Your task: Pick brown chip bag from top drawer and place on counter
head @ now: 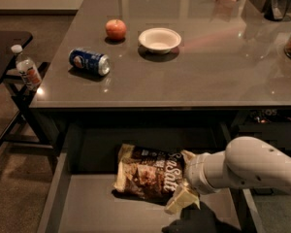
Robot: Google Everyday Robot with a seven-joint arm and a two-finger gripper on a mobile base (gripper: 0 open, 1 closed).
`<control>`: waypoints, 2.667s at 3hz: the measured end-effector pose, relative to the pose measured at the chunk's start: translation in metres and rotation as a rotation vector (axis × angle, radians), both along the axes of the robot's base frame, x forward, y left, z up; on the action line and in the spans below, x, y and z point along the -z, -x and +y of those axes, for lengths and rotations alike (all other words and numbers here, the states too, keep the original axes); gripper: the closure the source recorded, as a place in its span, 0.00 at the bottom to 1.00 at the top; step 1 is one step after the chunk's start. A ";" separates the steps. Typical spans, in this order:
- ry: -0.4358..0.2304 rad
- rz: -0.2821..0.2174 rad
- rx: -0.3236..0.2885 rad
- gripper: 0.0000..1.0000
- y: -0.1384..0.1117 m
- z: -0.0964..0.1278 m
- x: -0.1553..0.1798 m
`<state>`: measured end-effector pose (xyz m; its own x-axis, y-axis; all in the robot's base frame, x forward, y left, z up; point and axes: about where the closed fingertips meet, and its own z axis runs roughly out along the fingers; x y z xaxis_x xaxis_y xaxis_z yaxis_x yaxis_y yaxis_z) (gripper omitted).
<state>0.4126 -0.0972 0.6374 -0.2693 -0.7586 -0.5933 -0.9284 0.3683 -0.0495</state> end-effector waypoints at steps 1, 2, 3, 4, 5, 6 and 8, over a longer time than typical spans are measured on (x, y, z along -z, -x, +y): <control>0.030 0.039 0.022 0.00 -0.002 -0.010 0.019; 0.033 0.042 0.025 0.16 -0.002 -0.011 0.020; 0.033 0.042 0.025 0.40 -0.002 -0.011 0.020; 0.033 0.042 0.025 0.63 -0.002 -0.011 0.020; 0.033 0.042 0.025 0.86 -0.002 -0.011 0.020; 0.034 0.044 0.020 1.00 -0.002 -0.010 0.019; 0.026 -0.003 -0.037 1.00 -0.009 -0.009 -0.040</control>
Offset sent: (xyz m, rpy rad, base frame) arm 0.0018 -0.0086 -0.0173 -0.0273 0.0349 -0.0196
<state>0.4217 -0.1064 0.6777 -0.2391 -0.7835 -0.5736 -0.9412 0.3323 -0.0616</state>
